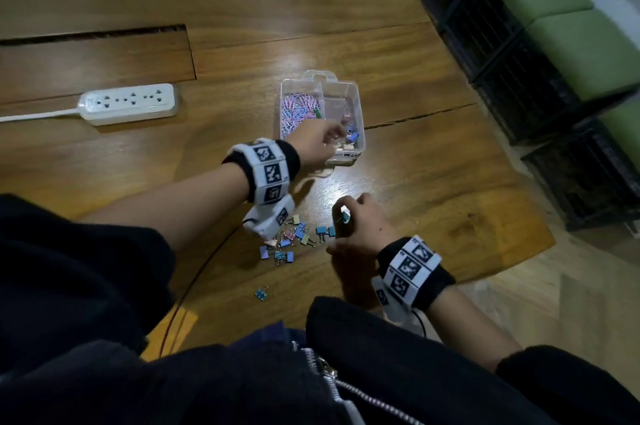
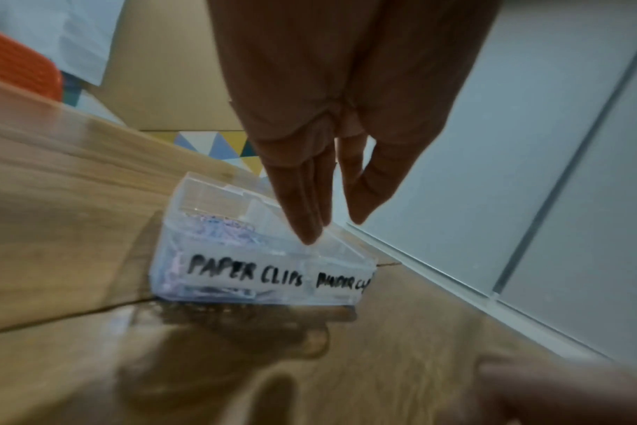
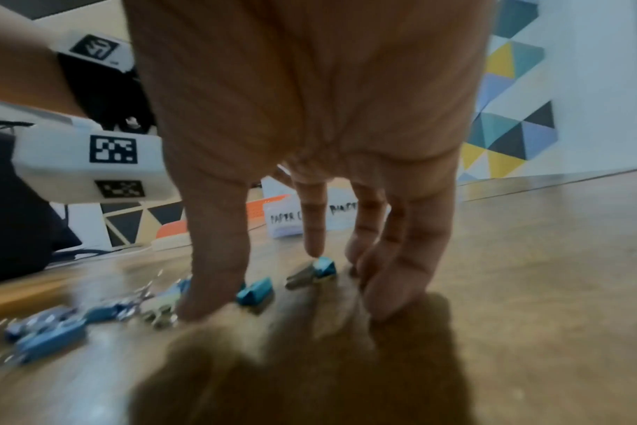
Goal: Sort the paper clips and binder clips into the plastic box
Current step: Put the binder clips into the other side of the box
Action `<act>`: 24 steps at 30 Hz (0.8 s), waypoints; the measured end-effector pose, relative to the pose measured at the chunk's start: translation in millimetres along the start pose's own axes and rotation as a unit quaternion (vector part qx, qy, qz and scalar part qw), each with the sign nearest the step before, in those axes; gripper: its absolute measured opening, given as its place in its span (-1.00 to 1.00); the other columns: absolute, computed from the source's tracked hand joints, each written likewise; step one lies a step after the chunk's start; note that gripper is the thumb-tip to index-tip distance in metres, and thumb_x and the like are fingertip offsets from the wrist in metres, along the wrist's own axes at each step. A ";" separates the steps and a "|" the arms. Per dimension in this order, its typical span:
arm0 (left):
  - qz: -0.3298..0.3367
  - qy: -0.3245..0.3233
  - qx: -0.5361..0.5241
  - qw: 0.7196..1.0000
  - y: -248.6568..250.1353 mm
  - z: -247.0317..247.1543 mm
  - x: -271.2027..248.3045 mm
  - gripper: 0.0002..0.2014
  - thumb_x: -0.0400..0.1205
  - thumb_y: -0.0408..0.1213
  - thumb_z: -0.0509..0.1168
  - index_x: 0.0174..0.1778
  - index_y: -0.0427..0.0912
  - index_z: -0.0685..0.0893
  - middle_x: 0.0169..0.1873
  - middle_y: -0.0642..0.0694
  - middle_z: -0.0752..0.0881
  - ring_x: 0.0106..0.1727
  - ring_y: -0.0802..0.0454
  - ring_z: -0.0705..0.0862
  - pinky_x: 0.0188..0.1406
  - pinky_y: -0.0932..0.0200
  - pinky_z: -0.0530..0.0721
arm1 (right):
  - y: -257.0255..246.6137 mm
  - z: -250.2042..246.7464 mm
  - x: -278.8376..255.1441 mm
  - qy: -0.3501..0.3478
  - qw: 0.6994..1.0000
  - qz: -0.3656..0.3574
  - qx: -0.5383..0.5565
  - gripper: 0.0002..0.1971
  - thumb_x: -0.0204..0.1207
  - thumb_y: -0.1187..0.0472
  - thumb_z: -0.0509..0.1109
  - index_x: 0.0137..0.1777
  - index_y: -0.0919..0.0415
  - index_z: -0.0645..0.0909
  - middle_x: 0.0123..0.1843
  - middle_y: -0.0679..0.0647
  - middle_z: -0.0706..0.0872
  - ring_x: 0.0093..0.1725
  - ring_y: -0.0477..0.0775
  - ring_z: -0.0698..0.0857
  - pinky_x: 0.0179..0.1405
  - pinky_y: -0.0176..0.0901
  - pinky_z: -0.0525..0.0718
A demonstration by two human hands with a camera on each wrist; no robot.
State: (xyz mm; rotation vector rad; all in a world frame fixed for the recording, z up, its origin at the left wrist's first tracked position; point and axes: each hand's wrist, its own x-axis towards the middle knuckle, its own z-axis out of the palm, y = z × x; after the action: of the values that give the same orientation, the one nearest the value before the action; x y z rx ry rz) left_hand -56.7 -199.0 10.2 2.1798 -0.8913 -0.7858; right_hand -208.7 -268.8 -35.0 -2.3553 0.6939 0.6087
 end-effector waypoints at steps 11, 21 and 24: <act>0.002 -0.236 0.291 0.927 -51.4 24.2 -75.9 -0.32 0.47 -0.05 0.40 0.50 0.01 0.32 0.41 -0.13 0.34 0.38 -0.09 0.38 0.33 0.03 0.50 | -7.1 17.1 3.2 0.053 0.987 -0.131 -0.075 -0.65 0.43 0.23 0.41 0.22 0.07 0.54 0.23 0.14 0.41 0.25 0.13 0.36 0.14 -0.15 0.44; 0.019 -0.128 0.299 0.946 -50.8 42.2 -77.3 -0.76 0.59 -0.33 0.26 0.18 -0.15 0.58 0.20 -0.17 0.49 0.19 -0.12 0.47 0.09 0.06 0.55 | -9.0 15.2 18.2 0.069 0.990 -0.121 -0.012 -0.85 0.45 0.36 0.33 0.01 0.32 0.61 0.09 0.24 0.51 0.13 0.17 0.49 0.09 -0.21 0.43; 0.004 -0.124 0.276 0.953 -51.3 41.3 -72.8 -0.86 0.57 -0.40 0.23 0.00 -0.17 0.61 0.08 -0.14 0.51 0.04 -0.07 0.45 -0.05 0.13 0.47 | -2.4 12.8 18.1 0.089 0.988 -0.129 -0.009 -0.86 0.44 0.32 0.36 -0.02 0.34 0.61 0.06 0.24 0.57 0.08 0.13 0.53 -0.02 -0.34 0.36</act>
State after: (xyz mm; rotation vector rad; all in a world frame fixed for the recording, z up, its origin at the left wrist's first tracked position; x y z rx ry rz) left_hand -110.2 -128.9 -32.8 2.5850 -1.3802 -0.8986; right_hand -196.7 -264.7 -53.3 -2.4837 0.4493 0.2967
